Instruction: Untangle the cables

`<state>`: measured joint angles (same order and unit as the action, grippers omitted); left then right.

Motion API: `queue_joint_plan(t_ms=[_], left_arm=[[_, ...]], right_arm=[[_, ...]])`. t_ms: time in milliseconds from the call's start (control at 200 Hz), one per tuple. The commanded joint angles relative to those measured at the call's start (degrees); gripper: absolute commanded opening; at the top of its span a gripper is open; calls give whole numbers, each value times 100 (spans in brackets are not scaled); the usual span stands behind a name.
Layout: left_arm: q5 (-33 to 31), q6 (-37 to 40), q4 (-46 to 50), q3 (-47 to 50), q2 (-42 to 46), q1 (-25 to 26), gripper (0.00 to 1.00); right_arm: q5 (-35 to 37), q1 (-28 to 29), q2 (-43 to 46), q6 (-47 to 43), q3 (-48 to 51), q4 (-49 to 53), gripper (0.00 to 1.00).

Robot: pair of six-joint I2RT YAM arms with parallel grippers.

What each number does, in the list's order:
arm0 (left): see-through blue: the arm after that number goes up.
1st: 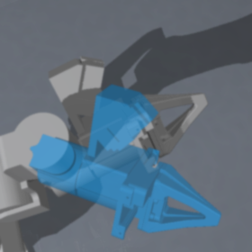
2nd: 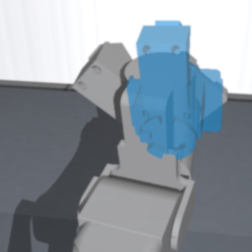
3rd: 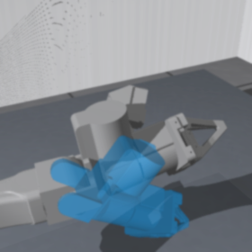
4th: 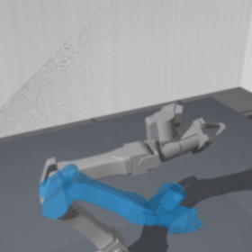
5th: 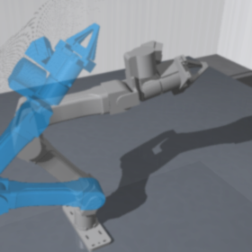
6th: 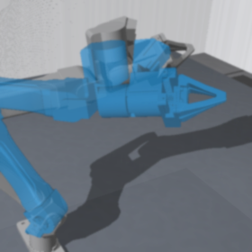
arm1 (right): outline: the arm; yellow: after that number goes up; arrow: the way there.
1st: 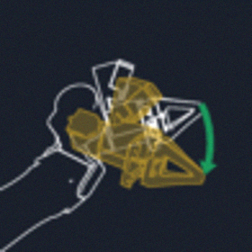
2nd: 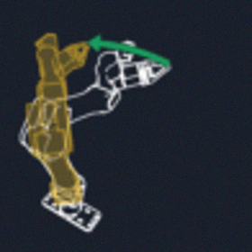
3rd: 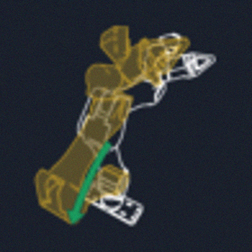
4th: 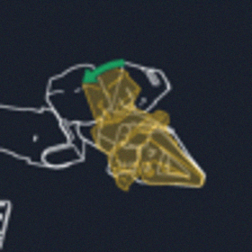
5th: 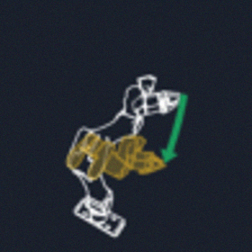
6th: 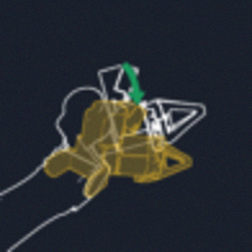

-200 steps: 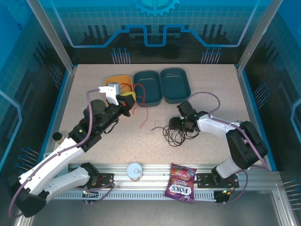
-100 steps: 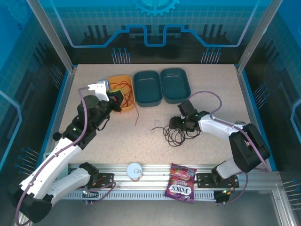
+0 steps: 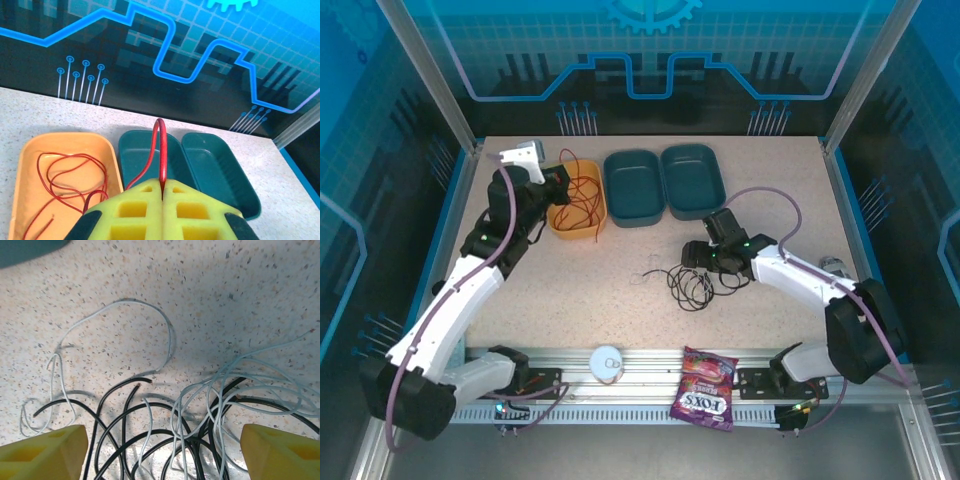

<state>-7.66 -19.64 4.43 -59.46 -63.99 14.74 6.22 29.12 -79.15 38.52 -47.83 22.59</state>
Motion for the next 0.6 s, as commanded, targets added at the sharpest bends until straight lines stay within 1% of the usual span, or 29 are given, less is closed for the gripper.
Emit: queue_joint_plan(t_ms=[0,310,595], left_arm=[[250,202,-187,-316,-275,-209,0],[724,70,-612,-528,-1170,-745,0],[868,-86,-653,-926,-2022,-815,0]], right_arm=[[187,84,293,-55,-131,228,81],[341,82,744,-39,-121,387,81],[312,93,836,-19,-116,376,82]])
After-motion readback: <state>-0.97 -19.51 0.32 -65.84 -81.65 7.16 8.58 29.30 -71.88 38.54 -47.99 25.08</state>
